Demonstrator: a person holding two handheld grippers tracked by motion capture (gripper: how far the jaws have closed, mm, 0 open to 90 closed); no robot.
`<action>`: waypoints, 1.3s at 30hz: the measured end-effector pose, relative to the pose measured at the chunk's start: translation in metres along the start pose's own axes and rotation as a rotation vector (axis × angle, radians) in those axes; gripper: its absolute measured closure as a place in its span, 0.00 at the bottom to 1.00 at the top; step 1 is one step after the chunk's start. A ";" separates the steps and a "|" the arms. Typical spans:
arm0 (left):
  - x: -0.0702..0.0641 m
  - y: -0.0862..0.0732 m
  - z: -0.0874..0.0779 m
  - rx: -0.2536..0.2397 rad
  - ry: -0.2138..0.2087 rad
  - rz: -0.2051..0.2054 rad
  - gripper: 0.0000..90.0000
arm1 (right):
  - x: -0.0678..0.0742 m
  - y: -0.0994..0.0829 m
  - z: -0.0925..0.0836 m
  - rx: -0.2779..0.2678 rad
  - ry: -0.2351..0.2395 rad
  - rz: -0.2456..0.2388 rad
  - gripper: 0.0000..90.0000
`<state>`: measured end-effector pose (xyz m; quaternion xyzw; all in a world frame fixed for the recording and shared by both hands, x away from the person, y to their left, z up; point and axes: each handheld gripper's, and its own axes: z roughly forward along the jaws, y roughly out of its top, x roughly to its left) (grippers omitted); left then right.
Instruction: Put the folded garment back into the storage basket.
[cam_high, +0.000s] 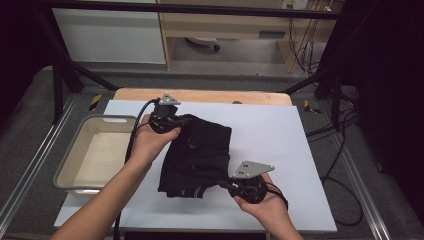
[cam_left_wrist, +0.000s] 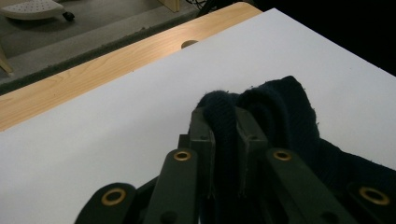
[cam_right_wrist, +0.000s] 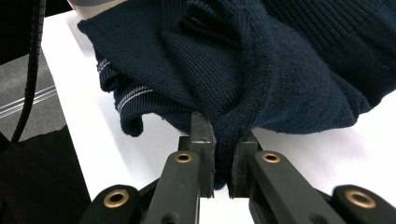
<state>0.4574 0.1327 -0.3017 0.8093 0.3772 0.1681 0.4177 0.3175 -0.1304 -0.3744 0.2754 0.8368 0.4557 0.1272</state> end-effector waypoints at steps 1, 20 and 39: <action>0.000 0.000 0.000 0.001 0.001 0.002 0.88 | 0.000 0.000 0.000 0.001 0.002 -0.002 0.94; 0.005 0.000 -0.006 -0.004 0.007 -0.002 0.88 | 0.002 0.011 -0.003 -0.011 0.015 -0.002 0.94; 0.010 0.006 -0.021 -0.027 0.024 -0.005 0.88 | 0.002 0.024 -0.001 -0.031 0.033 0.003 0.94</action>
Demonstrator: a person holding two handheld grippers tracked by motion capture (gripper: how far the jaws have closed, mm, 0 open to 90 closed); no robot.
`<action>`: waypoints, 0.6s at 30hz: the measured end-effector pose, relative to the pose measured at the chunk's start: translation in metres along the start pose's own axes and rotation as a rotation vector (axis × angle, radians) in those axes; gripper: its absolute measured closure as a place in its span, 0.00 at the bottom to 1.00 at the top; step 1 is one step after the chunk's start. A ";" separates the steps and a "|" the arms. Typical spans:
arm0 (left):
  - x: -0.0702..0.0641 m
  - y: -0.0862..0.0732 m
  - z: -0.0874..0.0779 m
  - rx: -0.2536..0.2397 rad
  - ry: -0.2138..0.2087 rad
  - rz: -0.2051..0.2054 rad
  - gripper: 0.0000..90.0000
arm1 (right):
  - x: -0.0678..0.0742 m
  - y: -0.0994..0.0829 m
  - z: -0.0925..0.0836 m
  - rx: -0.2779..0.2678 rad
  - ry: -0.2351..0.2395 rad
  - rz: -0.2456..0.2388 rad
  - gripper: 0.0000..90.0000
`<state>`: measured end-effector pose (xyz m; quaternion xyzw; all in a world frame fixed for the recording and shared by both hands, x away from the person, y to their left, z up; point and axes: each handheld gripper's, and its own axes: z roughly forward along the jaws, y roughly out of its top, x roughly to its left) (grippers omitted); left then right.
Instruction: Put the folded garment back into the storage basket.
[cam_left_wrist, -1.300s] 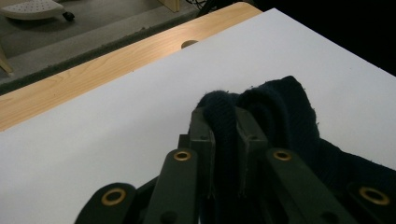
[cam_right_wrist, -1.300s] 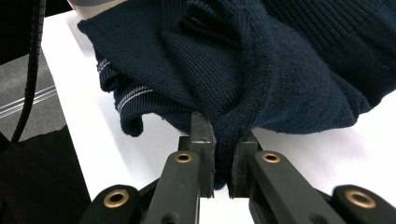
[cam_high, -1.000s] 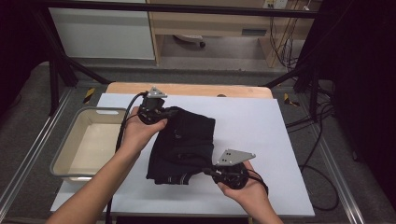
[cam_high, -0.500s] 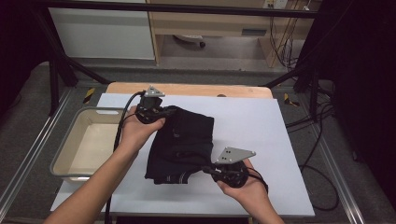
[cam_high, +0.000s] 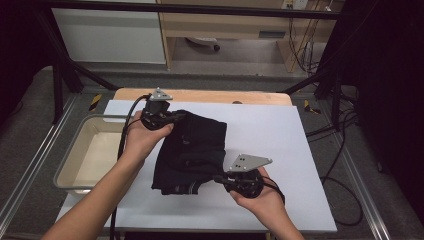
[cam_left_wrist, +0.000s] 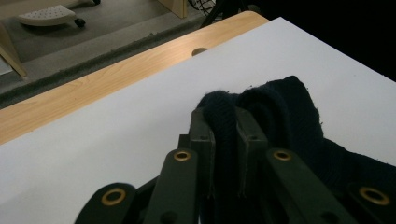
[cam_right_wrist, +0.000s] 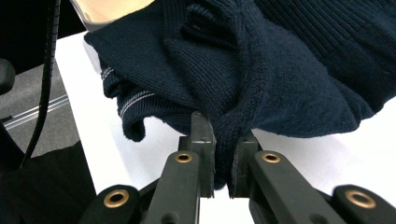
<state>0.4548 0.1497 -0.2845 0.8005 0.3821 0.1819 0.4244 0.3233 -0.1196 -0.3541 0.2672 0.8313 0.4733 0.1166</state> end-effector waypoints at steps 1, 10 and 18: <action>0.001 0.000 -0.001 0.000 0.001 0.000 0.88 | 0.000 0.001 0.000 0.000 0.000 -0.001 0.94; 0.009 0.001 -0.012 -0.004 0.015 -0.007 0.88 | 0.003 0.013 0.004 -0.008 0.014 -0.008 0.94; 0.018 0.005 -0.024 -0.016 0.030 -0.011 0.88 | 0.006 0.028 0.008 -0.023 0.026 -0.013 0.94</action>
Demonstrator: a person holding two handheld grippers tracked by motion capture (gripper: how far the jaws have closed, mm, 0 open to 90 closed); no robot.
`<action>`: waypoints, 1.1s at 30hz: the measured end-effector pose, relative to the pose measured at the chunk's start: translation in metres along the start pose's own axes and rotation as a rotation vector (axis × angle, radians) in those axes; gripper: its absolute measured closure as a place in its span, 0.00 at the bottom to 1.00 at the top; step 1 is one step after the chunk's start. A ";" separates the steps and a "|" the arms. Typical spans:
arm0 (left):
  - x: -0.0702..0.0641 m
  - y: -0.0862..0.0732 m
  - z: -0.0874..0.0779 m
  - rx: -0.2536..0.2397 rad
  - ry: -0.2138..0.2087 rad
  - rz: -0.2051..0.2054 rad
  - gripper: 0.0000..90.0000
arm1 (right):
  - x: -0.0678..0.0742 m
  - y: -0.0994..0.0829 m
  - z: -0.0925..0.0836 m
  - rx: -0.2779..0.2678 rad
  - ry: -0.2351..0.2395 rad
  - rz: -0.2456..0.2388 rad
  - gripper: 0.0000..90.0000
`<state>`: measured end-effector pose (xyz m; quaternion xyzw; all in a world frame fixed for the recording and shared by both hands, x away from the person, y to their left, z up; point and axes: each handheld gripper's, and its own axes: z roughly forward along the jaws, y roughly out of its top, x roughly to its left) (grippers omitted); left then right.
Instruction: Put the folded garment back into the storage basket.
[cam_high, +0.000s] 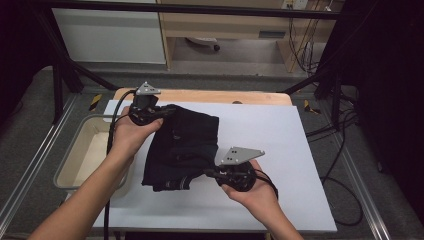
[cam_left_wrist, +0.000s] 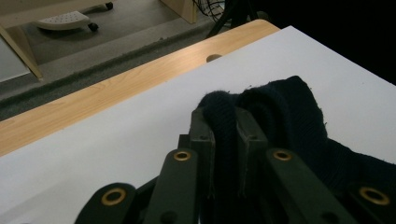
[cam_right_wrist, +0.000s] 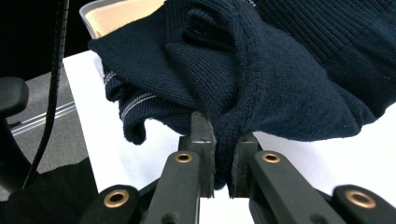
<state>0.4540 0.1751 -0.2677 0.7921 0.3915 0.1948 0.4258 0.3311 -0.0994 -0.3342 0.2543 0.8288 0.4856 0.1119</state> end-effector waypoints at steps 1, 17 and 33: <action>0.001 0.000 -0.001 -0.001 0.003 0.000 0.88 | 0.000 0.002 0.000 -0.001 0.000 -0.002 0.94; 0.016 0.008 -0.022 -0.021 0.014 -0.020 0.88 | 0.000 0.023 0.004 -0.028 0.021 -0.002 0.94; 0.034 0.001 -0.038 -0.034 0.037 -0.040 0.88 | 0.007 0.038 0.026 -0.026 0.043 -0.022 0.94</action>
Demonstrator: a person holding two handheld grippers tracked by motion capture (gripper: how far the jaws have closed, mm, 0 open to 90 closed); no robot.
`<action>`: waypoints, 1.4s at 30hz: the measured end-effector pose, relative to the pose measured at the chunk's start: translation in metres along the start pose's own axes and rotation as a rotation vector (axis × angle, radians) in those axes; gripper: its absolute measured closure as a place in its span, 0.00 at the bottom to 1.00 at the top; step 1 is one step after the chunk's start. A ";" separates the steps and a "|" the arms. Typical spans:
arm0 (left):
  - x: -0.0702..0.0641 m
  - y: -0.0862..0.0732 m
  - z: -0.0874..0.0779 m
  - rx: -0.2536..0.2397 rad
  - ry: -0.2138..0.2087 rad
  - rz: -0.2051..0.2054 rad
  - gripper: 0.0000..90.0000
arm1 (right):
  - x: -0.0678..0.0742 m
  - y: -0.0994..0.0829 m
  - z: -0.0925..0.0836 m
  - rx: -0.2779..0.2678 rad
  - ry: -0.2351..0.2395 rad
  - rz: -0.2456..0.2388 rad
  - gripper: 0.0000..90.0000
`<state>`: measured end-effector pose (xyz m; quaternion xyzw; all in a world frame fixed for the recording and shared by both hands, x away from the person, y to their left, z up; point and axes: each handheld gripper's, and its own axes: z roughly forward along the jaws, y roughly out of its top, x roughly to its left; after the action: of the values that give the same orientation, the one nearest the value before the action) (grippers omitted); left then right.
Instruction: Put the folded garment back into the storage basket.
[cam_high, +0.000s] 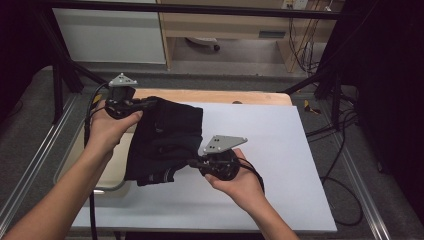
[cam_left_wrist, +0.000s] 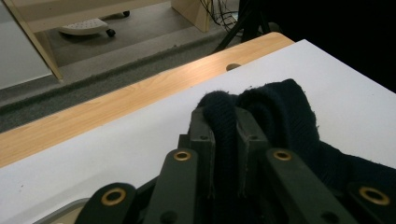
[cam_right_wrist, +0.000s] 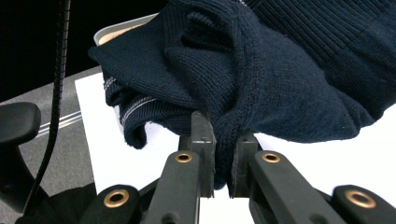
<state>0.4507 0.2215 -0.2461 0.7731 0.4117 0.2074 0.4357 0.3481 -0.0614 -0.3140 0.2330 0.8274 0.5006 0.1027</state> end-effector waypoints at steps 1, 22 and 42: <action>0.001 -0.001 0.000 0.002 0.002 -0.002 0.88 | 0.000 0.001 0.002 0.000 0.003 0.000 0.94; 0.019 -0.006 -0.015 -0.014 0.029 -0.028 0.88 | 0.005 0.023 0.022 -0.004 0.025 -0.010 0.94; 0.029 -0.005 -0.029 -0.023 0.049 -0.037 0.89 | 0.011 0.040 0.035 -0.016 0.044 -0.024 0.94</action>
<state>0.4456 0.2614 -0.2355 0.7551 0.4340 0.2229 0.4380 0.3636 -0.0127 -0.2955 0.2112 0.8281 0.5111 0.0923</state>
